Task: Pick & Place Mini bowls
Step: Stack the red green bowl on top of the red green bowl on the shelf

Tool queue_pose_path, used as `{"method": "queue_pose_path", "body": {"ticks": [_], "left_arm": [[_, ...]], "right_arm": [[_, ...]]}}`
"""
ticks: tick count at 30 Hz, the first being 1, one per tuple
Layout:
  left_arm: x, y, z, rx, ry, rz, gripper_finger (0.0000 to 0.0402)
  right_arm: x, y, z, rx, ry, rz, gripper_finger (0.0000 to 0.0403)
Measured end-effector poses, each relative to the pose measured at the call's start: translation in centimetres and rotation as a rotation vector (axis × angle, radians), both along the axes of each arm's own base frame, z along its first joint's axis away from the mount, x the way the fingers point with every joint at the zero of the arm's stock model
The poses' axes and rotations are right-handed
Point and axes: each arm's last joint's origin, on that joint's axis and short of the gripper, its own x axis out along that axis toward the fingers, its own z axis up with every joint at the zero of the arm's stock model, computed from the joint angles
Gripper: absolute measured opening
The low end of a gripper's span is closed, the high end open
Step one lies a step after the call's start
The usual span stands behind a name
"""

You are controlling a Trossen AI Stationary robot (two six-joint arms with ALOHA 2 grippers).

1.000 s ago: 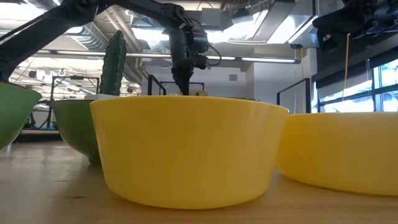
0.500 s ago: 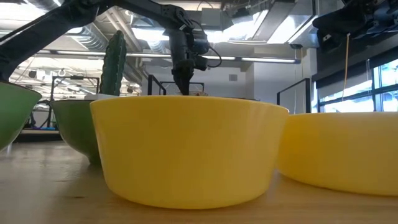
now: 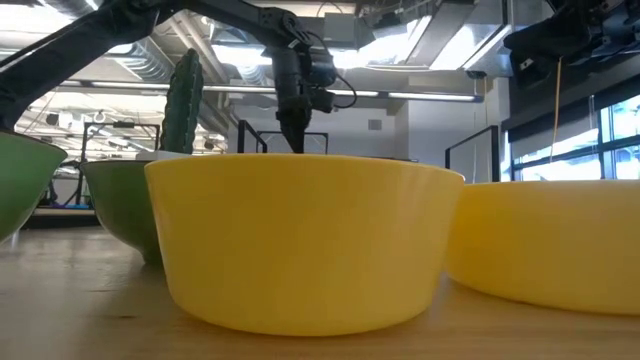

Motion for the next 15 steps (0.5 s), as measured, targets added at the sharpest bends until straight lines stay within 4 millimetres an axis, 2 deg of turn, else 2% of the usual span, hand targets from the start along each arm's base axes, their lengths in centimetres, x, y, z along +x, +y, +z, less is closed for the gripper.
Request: {"method": "queue_pose_path", "body": {"ticks": [7, 15], "left_arm": [[0.33, 0.26, 0.34, 0.067, -0.018, -0.119, 0.0134], [0.72, 0.53, 0.75, 0.084, -0.092, -0.165, 0.0129]], "right_arm": [[0.00, 0.00, 0.00, -0.003, -0.001, 0.000, 0.0010], [0.00, 0.00, 0.00, -0.031, -0.003, 0.004, 0.0010]]}}
